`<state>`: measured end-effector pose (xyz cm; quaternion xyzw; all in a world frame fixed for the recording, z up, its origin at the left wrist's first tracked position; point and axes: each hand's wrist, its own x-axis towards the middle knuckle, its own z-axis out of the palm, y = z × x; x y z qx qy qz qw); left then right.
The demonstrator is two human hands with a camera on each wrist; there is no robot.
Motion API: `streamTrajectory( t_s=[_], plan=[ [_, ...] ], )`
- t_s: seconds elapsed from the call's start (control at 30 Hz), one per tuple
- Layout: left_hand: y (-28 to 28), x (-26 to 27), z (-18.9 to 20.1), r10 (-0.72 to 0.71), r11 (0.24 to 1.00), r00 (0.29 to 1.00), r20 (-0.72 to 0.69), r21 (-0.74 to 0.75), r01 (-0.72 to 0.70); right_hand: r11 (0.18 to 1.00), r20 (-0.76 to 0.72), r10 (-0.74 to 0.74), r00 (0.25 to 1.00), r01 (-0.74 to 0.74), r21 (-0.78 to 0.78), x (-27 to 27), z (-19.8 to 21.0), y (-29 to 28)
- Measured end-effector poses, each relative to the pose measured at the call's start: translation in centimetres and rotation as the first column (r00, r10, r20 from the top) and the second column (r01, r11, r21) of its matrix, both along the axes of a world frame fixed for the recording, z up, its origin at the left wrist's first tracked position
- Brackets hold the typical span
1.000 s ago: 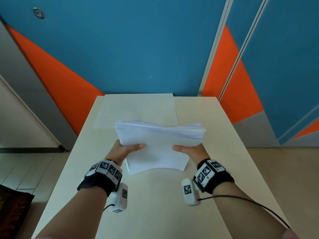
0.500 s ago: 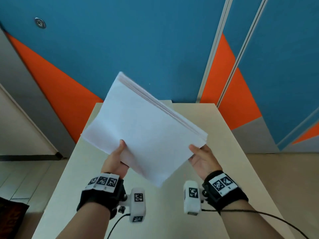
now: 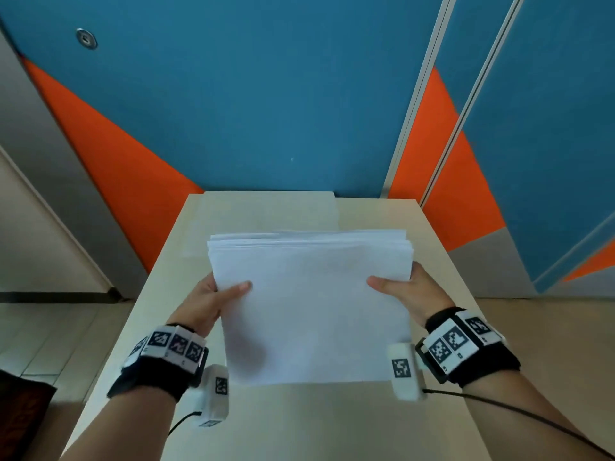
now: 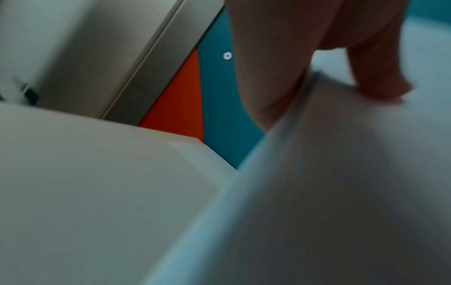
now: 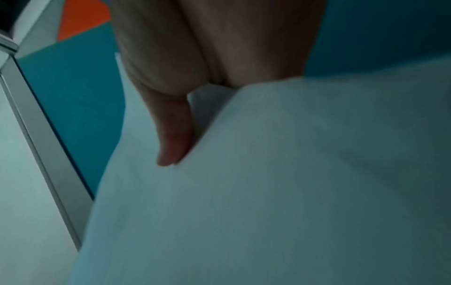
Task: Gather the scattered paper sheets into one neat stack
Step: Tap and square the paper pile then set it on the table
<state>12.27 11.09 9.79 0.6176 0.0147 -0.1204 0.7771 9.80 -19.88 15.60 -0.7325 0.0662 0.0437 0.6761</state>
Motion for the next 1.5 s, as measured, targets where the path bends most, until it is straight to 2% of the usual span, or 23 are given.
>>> streamTrajectory(
  t_s=[0.1, 0.2, 0.3, 0.37, 0.53, 0.67, 0.8, 1.0, 1.17, 1.3, 1.43, 1.5],
  plan=[
    [-1.5, -0.5, -0.4, 0.237, 0.971, 0.97, 0.05, -0.001, -0.238, 0.998, 0.04, -0.055, 0.998, 0.056, -0.03, -0.2, -1.3, 0.8],
    [-2.9, -0.7, 0.5, 0.338, 0.941, 0.934, 0.112, -0.029, -0.337, 0.987, 0.125, -0.162, 0.979, 0.163, 0.0, -0.2, -1.6, 1.9],
    [-3.5, -0.4, 1.6, 0.332, 0.943, 0.925, 0.186, -0.032, -0.332, 0.974, 0.174, -0.228, 0.958, 0.222, 0.053, 0.3, -1.5, 2.4],
    [-3.2, -0.2, 1.3, 0.31, 0.949, 0.931, 0.193, -0.002, -0.315, 0.964, 0.142, -0.259, 0.955, 0.247, 0.098, 0.4, -1.9, 2.4],
    [-2.1, 0.1, -2.4, 0.278, 0.955, 0.955, 0.1, 0.079, -0.286, 0.96, 0.06, -0.239, 0.969, 0.226, 0.162, 0.1, -4.1, 2.0],
    [-2.0, 0.5, -3.4, 0.256, 0.959, 0.963, 0.085, 0.102, -0.264, 0.902, 0.042, -0.337, 0.94, 0.31, 0.299, 0.1, -5.2, 2.5],
    [-2.0, 0.9, -3.3, 0.249, 0.962, 0.964, 0.098, 0.089, -0.258, 0.848, 0.089, -0.495, 0.864, 0.459, 0.264, 0.8, -4.7, 3.7],
    [-2.0, 1.5, -3.1, 0.225, 0.967, 0.965, 0.135, 0.087, -0.238, 0.816, 0.179, -0.574, 0.799, 0.541, 0.205, 1.3, -4.6, 3.6],
    [-1.8, 1.7, -3.1, 0.214, 0.973, 0.968, 0.133, 0.063, -0.224, 0.845, 0.298, -0.534, 0.791, 0.507, 0.168, 1.9, -5.1, 3.5],
    [-1.5, 1.9, -3.4, 0.203, 0.976, 0.971, 0.124, 0.054, -0.21, 0.858, 0.295, -0.514, 0.806, 0.492, 0.15, 1.9, -5.1, 3.4],
    [-1.1, 2.2, -4.1, 0.165, 0.983, 0.983, 0.074, 0.068, -0.171, 0.937, 0.177, -0.331, 0.927, 0.301, 0.176, 0.9, -4.8, 2.1],
    [-0.6, 2.4, -4.9, 0.118, 0.992, 0.993, -0.006, 0.05, -0.117, 0.977, 0.081, -0.197, 0.977, 0.189, 0.1, 0.6, -5.5, 1.0]
  ],
)
